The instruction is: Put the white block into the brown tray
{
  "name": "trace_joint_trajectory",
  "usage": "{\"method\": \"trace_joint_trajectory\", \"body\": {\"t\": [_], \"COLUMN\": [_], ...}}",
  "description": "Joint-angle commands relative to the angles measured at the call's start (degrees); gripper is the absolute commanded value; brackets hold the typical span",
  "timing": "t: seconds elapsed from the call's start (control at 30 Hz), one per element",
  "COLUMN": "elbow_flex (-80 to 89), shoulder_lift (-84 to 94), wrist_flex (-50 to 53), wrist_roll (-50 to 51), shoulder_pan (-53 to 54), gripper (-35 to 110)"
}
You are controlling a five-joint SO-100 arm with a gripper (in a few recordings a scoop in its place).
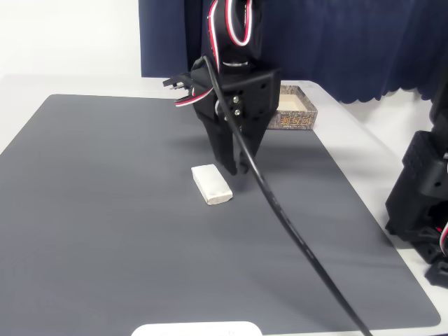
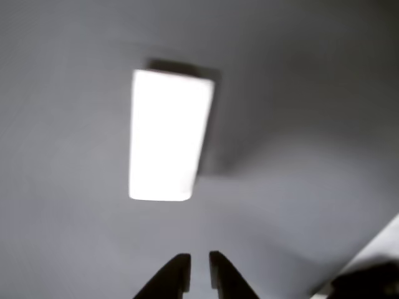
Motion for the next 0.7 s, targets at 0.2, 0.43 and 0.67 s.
{"method": "trace_joint_trajectory", "body": {"t": [0.2,0.43,0.67], "elbow_flex": [-0.9,-1.3,-1.3], "shoulder_lift": [1.6,1.4,0.7], "wrist_flex": [-0.5,-1.1,-3.5], "wrist_roll": [3.7,5.4,6.6], "shoulder_pan": [1.4,2.1,2.5], "gripper": [2,0,0]}}
